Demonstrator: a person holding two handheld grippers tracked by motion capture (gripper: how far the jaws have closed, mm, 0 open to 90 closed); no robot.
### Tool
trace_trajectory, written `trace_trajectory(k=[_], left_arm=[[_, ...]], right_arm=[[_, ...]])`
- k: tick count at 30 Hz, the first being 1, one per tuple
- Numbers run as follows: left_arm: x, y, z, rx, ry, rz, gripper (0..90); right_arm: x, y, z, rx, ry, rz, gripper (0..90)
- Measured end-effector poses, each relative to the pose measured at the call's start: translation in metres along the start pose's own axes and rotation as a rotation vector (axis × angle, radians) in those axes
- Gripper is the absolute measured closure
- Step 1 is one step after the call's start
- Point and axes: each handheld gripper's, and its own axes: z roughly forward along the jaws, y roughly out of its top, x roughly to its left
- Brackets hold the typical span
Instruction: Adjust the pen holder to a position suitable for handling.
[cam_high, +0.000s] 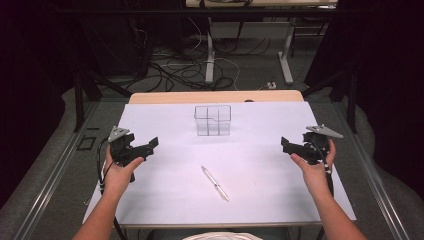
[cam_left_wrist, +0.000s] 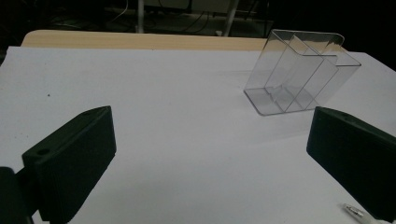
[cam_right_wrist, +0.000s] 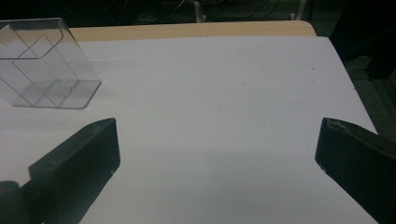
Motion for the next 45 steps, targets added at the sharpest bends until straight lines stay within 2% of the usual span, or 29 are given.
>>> trace_trajectory(k=[2, 3, 4, 8, 11, 14, 17, 19, 24, 29, 32, 35, 40, 45], left_arm=[[-0.002, 0.001, 0.000, -0.003, -0.002, 0.009, 1.2], [-0.003, 0.001, 0.000, 0.000, -0.002, 0.013, 1.3], [-0.003, 0.001, 0.000, 0.000, -0.002, 0.013, 1.2], [-0.008, 0.001, 0.000, 0.002, -0.001, 0.037, 1.3], [-0.010, 0.001, -0.001, 0.001, -0.003, 0.038, 1.4], [-0.010, 0.001, -0.001, 0.003, -0.002, 0.040, 1.5], [-0.011, 0.001, -0.001, -0.007, -0.015, 0.037, 1.1], [-0.012, 0.001, 0.000, -0.012, -0.016, 0.046, 0.5], [-0.014, 0.000, 0.001, -0.011, -0.014, 0.048, 0.2], [-0.014, -0.001, 0.001, -0.003, -0.021, 0.051, 0.2], [-0.014, -0.002, 0.002, 0.000, -0.023, 0.052, 0.2], [-0.014, -0.002, 0.002, -0.001, -0.024, 0.047, 0.2], [-0.013, -0.002, 0.003, -0.002, -0.006, 0.035, 0.2], [-0.013, -0.003, 0.003, 0.003, -0.014, 0.048, 0.2]], right_arm=[[0.001, 0.000, 0.003, 0.009, 0.010, -0.017, 0.2], [0.003, -0.001, 0.004, 0.013, 0.005, -0.006, 1.3], [0.003, -0.001, 0.004, 0.016, 0.020, -0.006, 2.3], [0.009, 0.002, 0.005, -0.007, 0.009, -0.026, 2.3], [0.017, 0.008, 0.009, -0.009, 0.022, -0.030, 2.3], [0.026, 0.015, 0.011, -0.003, 0.039, -0.029, 2.9], [0.036, 0.026, 0.015, -0.003, 0.031, -0.071, 7.8], [0.044, 0.033, 0.018, 0.005, 0.020, -0.093, 7.7], [0.061, 0.049, 0.027, 0.014, 0.047, -0.113, 2.8], [0.070, 0.059, 0.032, 0.015, 0.048, -0.132, 2.7], [0.079, 0.066, 0.038, 0.045, 0.075, -0.131, 3.3], [0.086, 0.071, 0.043, 0.058, 0.083, -0.133, 4.9], [0.097, 0.080, 0.051, 0.108, 0.073, -0.136, 12.3], [0.107, 0.088, 0.058, 0.127, 0.082, -0.135, 15.0]])
